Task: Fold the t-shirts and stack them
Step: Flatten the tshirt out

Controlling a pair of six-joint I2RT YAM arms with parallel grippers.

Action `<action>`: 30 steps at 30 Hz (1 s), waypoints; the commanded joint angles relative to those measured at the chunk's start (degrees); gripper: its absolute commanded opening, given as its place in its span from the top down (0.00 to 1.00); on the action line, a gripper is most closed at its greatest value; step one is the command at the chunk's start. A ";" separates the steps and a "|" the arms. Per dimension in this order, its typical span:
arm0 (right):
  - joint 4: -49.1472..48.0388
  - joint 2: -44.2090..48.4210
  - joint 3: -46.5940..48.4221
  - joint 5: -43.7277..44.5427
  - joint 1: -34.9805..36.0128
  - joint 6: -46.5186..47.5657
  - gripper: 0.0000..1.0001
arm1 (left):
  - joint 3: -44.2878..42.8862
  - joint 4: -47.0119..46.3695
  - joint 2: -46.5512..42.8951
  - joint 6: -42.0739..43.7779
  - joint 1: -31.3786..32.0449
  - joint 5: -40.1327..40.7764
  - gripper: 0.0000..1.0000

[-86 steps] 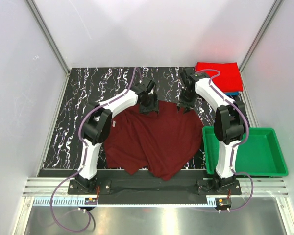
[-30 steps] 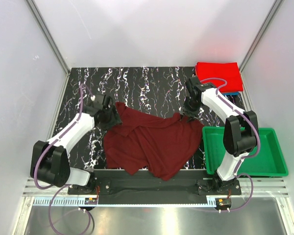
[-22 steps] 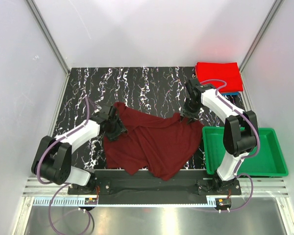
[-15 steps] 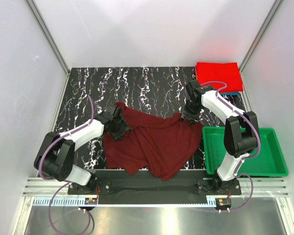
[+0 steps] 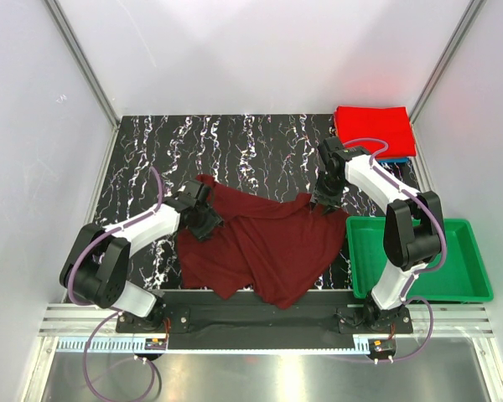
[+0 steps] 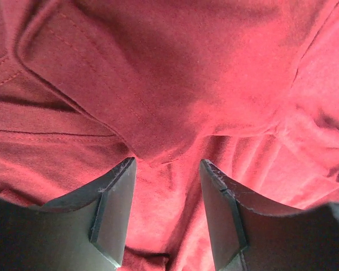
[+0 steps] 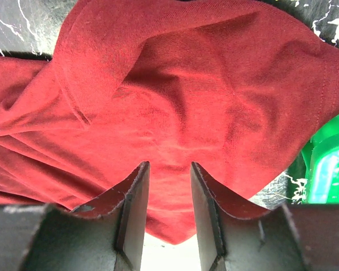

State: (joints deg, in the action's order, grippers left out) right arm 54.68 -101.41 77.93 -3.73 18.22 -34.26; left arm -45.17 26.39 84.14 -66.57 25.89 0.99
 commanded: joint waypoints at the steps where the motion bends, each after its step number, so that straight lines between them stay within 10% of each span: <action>1: -1.06 2.44 -0.15 1.27 0.06 1.21 0.58 | -1.32 -0.73 -1.35 -1.81 0.30 2.70 0.46; 9: -0.71 2.44 0.20 1.44 -0.02 1.39 0.58 | -2.29 -0.99 0.06 -2.25 0.39 3.84 0.57; 17: 0.25 2.79 1.69 2.67 -0.02 1.39 0.58 | -8.26 2.78 0.94 -0.06 0.21 5.15 1.00; 30: 2.37 -6.96 16.46 2.44 -4.77 1.12 0.46 | -14.25 19.04 -10.30 12.07 -9.36 7.35 1.00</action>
State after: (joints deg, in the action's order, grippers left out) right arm 57.10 -105.30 91.11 0.86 13.26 -33.89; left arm -59.51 40.99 77.43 -58.08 17.52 6.35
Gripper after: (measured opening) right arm 0.530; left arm 0.009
